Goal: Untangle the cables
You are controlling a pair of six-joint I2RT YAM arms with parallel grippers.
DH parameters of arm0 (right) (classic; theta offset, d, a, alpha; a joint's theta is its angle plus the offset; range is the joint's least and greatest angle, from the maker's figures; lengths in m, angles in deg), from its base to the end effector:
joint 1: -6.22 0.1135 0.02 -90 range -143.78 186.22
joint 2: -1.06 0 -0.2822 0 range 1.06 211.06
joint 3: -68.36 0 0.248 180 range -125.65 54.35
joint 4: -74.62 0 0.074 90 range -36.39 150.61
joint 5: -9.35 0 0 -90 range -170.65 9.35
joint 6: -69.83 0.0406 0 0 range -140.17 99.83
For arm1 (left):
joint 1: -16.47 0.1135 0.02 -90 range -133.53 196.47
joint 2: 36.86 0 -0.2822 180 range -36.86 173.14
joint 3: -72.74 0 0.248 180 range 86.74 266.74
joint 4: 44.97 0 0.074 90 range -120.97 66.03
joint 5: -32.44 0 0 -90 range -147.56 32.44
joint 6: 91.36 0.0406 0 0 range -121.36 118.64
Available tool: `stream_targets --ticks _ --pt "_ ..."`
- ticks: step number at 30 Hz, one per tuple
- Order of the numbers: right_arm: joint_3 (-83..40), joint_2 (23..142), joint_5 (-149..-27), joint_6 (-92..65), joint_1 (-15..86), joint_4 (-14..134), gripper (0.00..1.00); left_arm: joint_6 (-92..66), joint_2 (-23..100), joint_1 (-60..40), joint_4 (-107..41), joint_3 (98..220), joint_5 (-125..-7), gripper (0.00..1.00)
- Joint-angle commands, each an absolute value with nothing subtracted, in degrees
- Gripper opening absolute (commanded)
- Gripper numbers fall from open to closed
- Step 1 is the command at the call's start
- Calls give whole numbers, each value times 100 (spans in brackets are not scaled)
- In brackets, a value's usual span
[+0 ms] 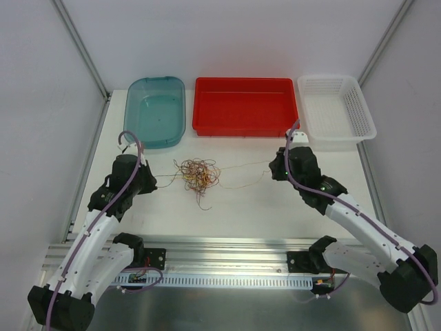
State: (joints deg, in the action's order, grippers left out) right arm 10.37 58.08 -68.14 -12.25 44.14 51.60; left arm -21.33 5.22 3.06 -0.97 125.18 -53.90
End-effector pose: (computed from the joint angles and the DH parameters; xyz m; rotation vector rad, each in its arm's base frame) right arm 0.1787 0.1281 0.3118 -0.3663 1.9246 0.3155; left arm 0.1464 -0.0322 0.2838 -0.1611 2.1627 -0.2673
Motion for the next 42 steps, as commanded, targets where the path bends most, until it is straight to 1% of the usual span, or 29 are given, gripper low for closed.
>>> stream_targets --ticks 1,2,7,9,10,11,14,16,23,26,27,30,31,33,35,37,38,39,40,42 --pt "1286 5389 -6536 -1051 3815 4436 1 -2158 375 355 -29 12568 -5106 0" --pt "1313 5293 -6553 -998 3474 4357 1 -2166 374 355 -12 12568 -5071 0" --pt "1305 4634 -6746 -1076 2391 3733 1 -2228 409 355 102 12603 -4615 0" --pt "1226 4484 -6843 -1155 1758 3435 1 -2315 401 398 260 12664 -4114 0" --pt "1173 4379 -7035 -1243 1530 3364 1 -2351 366 416 287 12691 -3947 0" --pt "1059 4334 -7150 -1270 1075 3276 1 -2394 331 442 339 12708 -3563 0" --pt "726 4211 -7756 -1366 327 2986 1 -2439 295 495 410 12866 -3059 0" --pt "479 4202 -8021 -1419 183 2889 1 -2430 400 504 515 13121 -2795 0" --pt "-900 4237 -7828 -1533 -36 2397 1 -2386 875 644 972 13745 -1381 0" --pt "-1717 4456 -7959 -1542 -238 2221 1 -2334 946 872 1016 13842 -1186 0" --pt "-1954 4526 -8012 -1525 -265 2212 1 -2325 946 926 1016 13886 -1177 0" --pt "-2981 4895 -8731 -1429 -274 2203 1 -2316 1121 961 1008 13965 -1274 0" --pt "-2985 4983 -8846 -1411 -274 2229 1 -2298 1182 961 1008 13965 -1248 0" --pt "-3633 5150 -9005 -1393 -274 2203 1 -2237 1323 961 1025 13939 -1116 0" --pt "-4220 5457 -9452 -1340 -274 2168 1 -2237 1446 961 1008 13921 -1316 0" --pt "-4417 5643 -10076 -1236 -274 2203 1 -2237 1455 961 912 13895 -2114 0" --pt "-4322 5713 -10243 -1217 -274 2307 1 -2115 1464 961 833 13878 -2431 0" --pt "-4225 5705 -10463 -1200 -274 2361 1 -2027 1447 961 649 13808 -3130 0" --pt "-4102 5705 -10552 -1191 -274 2413 1 -1947 1412 953 560 13755 -3494 0" --pt "-3638 5574 -10910 -1165 -274 2650 1 -1710 1342 952 419 13615 -4249 4"
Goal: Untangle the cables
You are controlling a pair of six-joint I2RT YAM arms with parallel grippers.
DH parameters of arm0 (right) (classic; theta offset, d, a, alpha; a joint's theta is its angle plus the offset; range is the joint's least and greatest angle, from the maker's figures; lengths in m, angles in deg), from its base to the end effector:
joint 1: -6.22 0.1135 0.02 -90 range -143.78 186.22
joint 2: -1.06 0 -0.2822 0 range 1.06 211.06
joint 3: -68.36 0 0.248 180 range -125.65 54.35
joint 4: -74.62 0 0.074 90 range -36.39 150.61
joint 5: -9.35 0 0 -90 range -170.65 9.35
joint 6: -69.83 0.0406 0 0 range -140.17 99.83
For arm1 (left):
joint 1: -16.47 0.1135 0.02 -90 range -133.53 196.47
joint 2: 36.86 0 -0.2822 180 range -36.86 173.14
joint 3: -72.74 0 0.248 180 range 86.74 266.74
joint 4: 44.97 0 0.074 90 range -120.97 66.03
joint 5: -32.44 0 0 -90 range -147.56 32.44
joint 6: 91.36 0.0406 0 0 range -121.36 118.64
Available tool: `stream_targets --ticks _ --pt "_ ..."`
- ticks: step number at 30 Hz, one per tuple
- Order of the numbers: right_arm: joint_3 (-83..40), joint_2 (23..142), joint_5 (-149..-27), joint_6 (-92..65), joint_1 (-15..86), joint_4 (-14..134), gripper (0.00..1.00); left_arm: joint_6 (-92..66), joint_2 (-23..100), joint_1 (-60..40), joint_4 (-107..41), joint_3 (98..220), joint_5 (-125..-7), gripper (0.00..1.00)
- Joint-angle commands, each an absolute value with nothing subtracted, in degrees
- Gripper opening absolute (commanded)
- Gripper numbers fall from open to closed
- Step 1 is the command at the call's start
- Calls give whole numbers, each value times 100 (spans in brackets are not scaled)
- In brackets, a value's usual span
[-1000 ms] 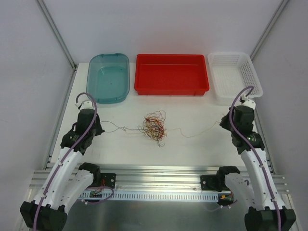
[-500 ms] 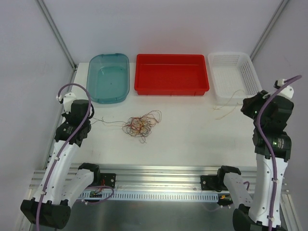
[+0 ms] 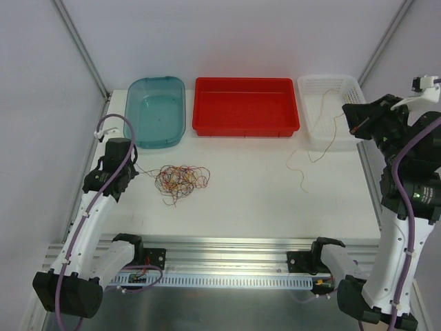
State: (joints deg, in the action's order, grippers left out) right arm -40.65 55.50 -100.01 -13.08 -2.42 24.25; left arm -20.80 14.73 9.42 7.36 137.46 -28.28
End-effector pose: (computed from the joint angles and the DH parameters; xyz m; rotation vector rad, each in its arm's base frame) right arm 0.1124 -0.0035 0.5534 -0.0666 1.5045 0.2311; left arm 0.1721 -0.0013 0.3218 -0.4983 2.1135 0.3135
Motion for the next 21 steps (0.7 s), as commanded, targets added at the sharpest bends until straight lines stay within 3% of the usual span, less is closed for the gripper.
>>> stream_targets --ticks 1,9,10,11,14,15,18,21 --pt "-3435 5512 -11052 -1138 -265 2756 1 -1657 1245 952 314 13562 -4897 9" --pt "-2291 5336 -11344 -1304 288 3003 1 -1463 621 909 6 12990 -7653 39" --pt "-2195 5362 -11309 -1366 332 2985 1 -1437 525 908 -12 12964 -7776 45" --pt "-2150 5379 -11282 -1384 376 2994 1 -1376 480 900 -21 12963 -7960 58" --pt "-2158 5476 -11256 -1498 385 2941 1 -1393 340 900 -91 12972 -8058 78" --pt "-2176 5520 -11264 -1516 385 2933 1 -1419 331 900 -169 13007 -8094 89" --pt "-2325 5687 -11300 -1560 394 2941 1 -1489 488 900 -336 13060 -8059 99" --pt "-2631 5923 -11291 -1577 394 2976 1 -1489 752 900 -381 13121 -7788 99"
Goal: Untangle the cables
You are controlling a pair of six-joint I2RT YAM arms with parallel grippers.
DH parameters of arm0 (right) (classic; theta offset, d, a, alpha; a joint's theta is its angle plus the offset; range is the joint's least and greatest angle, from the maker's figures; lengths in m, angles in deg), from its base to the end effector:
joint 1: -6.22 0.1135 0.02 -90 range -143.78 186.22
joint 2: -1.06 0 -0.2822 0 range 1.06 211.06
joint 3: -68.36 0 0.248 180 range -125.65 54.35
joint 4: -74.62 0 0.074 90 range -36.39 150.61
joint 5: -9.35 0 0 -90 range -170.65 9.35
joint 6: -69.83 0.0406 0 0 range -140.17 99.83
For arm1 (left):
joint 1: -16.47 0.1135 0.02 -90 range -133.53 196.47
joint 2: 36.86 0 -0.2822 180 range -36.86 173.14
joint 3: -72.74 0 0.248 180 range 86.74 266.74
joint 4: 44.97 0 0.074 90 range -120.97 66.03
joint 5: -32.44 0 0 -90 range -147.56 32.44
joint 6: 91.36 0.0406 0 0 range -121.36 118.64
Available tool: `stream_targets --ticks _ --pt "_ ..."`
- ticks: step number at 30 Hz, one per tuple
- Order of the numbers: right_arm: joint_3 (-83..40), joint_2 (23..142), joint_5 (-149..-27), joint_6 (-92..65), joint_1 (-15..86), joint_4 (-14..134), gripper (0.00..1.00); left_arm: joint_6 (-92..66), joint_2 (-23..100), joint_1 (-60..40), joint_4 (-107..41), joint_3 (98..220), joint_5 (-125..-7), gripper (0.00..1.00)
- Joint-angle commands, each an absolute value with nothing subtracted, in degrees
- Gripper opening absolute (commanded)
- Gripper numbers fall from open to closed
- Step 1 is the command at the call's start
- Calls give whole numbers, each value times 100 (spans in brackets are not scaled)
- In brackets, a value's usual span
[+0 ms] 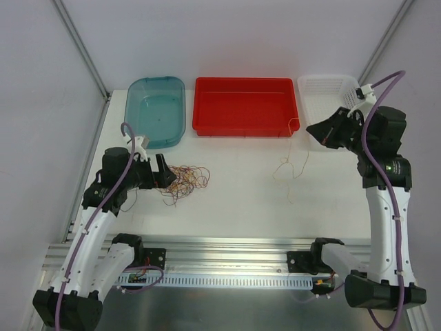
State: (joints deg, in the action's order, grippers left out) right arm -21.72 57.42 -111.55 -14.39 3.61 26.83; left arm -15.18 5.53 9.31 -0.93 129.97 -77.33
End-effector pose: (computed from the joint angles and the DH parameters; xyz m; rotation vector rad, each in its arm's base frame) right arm 0.1763 0.0128 0.4597 -0.2514 1.7943 0.5276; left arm 0.1464 -0.0322 0.3125 0.0918 2.0974 -0.5810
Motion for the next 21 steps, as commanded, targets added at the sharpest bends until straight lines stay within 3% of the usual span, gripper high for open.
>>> stream_targets --ticks 1,8,15,21 --pt "-2746 6003 -11282 -1577 394 2976 1 -1472 892 900 -372 13130 -7499 99" --pt "-3616 6741 -11195 -1481 403 3450 1 -1472 1025 908 -416 12832 -6820 99" --pt "-4364 7716 -9511 -1771 394 4074 1 -1533 866 908 -425 12656 -6670 99" --pt "-5004 8778 -8972 -1946 324 4734 1 -1516 937 900 -416 12630 -6749 99"
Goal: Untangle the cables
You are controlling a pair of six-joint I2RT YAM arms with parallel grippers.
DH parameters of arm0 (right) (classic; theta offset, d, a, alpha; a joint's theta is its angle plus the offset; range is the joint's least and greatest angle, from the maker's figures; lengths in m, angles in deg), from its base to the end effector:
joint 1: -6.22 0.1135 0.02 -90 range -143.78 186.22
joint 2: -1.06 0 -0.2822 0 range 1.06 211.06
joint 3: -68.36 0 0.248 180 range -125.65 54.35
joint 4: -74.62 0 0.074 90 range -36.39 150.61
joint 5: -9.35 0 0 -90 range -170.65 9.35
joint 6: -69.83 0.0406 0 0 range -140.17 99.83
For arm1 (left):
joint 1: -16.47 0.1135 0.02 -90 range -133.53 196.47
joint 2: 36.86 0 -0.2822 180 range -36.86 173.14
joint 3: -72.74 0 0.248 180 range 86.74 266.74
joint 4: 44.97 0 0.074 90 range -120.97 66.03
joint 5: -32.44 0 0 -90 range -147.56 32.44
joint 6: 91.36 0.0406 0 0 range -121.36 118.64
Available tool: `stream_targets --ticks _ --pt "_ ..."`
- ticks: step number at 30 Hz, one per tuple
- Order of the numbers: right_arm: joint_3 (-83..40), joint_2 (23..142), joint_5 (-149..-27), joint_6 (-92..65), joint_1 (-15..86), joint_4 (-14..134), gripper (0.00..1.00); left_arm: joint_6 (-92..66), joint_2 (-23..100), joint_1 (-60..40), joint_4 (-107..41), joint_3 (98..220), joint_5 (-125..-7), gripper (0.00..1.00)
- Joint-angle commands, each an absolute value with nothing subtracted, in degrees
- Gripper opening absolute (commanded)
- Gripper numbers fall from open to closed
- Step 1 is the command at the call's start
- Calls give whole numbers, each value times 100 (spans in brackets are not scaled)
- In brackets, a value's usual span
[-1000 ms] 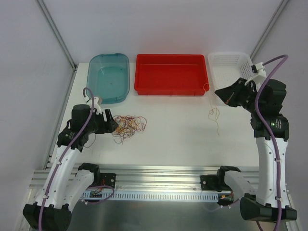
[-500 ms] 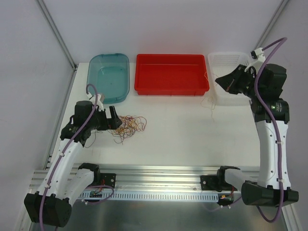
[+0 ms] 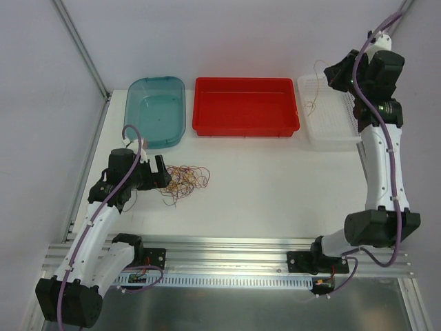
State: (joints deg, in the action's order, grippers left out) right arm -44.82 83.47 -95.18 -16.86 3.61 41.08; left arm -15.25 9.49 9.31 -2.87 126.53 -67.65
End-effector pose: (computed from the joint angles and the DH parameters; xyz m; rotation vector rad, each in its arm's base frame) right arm 0.3091 -0.0039 0.5146 -0.1122 1.6179 0.2146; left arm 0.1627 -0.0276 0.2850 -0.0274 2.1928 -0.3999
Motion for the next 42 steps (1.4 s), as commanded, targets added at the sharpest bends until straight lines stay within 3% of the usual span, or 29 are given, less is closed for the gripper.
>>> stream_targets --ticks 1,13,16,17,23,35,42 --pt "-5154 8955 -8945 -1990 280 4752 1 -1525 937 900 -425 12612 -6741 99" --pt "-6236 10888 -8409 -2439 -309 5060 3 -1507 1157 908 -416 12612 -6732 99" --pt "-6219 11118 -8259 -2465 -362 4885 35 -1507 1236 908 -425 12612 -6749 99" --pt "-6167 11162 -8198 -2456 -362 4831 51 -1507 1262 908 -416 12621 -6749 99" --pt "-5166 10479 -8276 -2570 -99 4884 89 -1560 1420 908 -416 12664 -6811 99" --pt "-1609 7589 -8707 -1842 2080 4479 93 -2464 2316 908 -381 13042 -6784 99" --pt "97 6673 -8760 -1191 3679 5111 92 -2957 3483 514 -451 13552 -6215 96"
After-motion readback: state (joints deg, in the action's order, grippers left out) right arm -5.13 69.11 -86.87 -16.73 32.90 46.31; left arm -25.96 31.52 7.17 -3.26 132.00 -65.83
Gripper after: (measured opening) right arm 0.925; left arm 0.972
